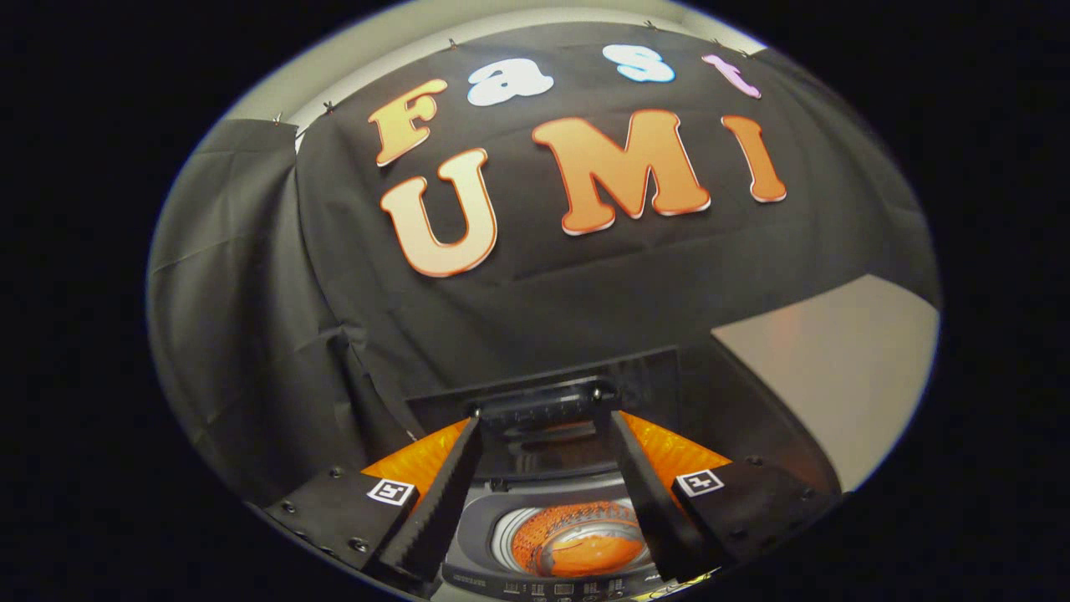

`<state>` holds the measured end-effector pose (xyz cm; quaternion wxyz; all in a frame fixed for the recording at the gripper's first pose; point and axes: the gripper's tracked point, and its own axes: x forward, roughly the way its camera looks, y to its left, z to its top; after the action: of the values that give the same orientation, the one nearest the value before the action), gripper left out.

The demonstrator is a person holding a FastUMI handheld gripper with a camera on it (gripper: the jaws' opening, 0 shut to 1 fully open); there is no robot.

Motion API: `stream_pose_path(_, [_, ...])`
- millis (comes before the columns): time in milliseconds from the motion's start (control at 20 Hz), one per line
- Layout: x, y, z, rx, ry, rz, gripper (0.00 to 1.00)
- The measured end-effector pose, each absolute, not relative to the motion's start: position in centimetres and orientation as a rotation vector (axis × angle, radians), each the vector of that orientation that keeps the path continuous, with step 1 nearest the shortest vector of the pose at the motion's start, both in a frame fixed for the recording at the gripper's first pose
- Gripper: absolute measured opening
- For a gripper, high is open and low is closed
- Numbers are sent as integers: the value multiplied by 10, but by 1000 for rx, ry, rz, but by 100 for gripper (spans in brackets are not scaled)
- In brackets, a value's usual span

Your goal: Put the clothes into the washing machine and then close the washing machine lid.

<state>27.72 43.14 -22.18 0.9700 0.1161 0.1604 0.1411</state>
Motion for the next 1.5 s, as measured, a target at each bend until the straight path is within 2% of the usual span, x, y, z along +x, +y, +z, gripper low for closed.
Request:
stream_pose_path(250, [296,413,-149,206,219,263,97])
stream_pose_path(550, [349,415,-114,192,175,275,98])
stream_pose_path(1100, [474,410,-206,130,345,195,98])
stream_pose_path(1500, [495,411,-278,45,500,161,98])
